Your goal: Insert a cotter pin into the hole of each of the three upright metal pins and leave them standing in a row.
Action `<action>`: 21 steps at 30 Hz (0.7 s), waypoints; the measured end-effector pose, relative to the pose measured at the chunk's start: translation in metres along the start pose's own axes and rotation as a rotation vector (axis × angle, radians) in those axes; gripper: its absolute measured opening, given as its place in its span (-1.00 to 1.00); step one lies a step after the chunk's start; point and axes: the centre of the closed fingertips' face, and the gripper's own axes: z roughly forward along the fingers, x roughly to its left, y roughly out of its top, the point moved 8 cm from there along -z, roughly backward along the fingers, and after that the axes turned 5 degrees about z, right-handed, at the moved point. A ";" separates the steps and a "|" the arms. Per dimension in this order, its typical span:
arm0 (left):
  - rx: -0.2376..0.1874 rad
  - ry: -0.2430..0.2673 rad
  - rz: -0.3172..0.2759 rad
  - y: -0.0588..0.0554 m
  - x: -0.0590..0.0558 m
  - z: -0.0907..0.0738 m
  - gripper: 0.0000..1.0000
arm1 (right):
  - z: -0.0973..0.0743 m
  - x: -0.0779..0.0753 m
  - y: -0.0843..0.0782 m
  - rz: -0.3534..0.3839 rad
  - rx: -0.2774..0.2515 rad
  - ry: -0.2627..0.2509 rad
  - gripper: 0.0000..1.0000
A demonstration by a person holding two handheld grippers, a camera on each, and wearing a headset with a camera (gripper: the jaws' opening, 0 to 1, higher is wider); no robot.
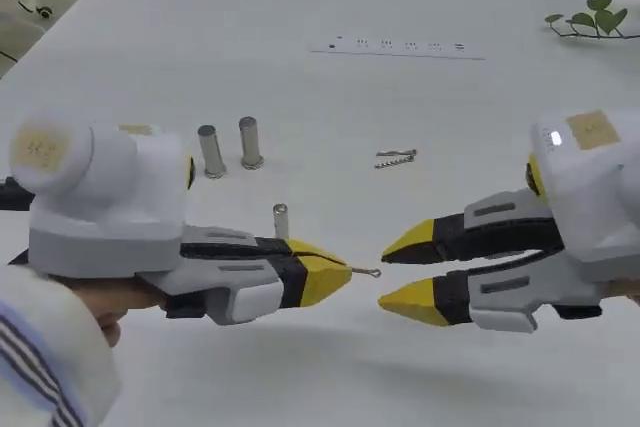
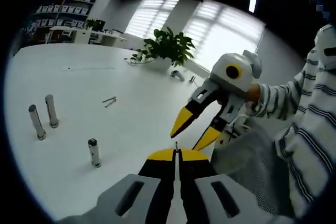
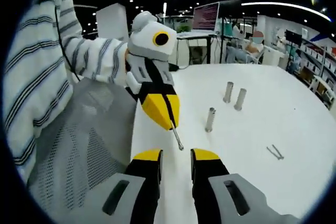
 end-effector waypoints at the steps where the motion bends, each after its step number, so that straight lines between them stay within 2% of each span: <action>1: 0.002 -0.006 0.021 0.000 -0.001 -0.001 -1.00 | 0.001 0.001 -0.001 0.006 0.003 0.014 -0.55; 5: 0.009 -0.038 0.107 -0.001 -0.005 -0.002 -1.00 | 0.003 0.004 -0.002 0.019 0.008 0.049 -0.58; 6: 0.014 -0.059 0.160 0.000 -0.007 -0.003 -1.00 | 0.005 0.005 -0.003 0.021 0.007 0.057 -0.58; 7: 0.017 -0.065 0.176 -0.001 -0.009 -0.003 -1.00 | 0.005 0.006 -0.003 0.020 0.009 0.062 -0.58; 9: 0.028 -0.075 0.175 -0.002 -0.011 -0.004 -1.00 | 0.007 0.008 -0.003 0.008 0.013 0.075 -0.61; 11: 0.035 -0.088 0.206 -0.002 -0.012 -0.004 -1.00 | 0.009 0.010 -0.002 0.004 0.014 0.095 -0.65; 16: 0.027 -0.128 0.257 -0.002 -0.016 -0.005 -1.00 | 0.012 0.013 -0.001 -0.007 0.025 0.127 -0.72; 21: 0.043 -0.140 0.274 -0.005 -0.016 -0.005 -1.00 | 0.013 0.018 -0.001 -0.014 0.034 0.159 -0.78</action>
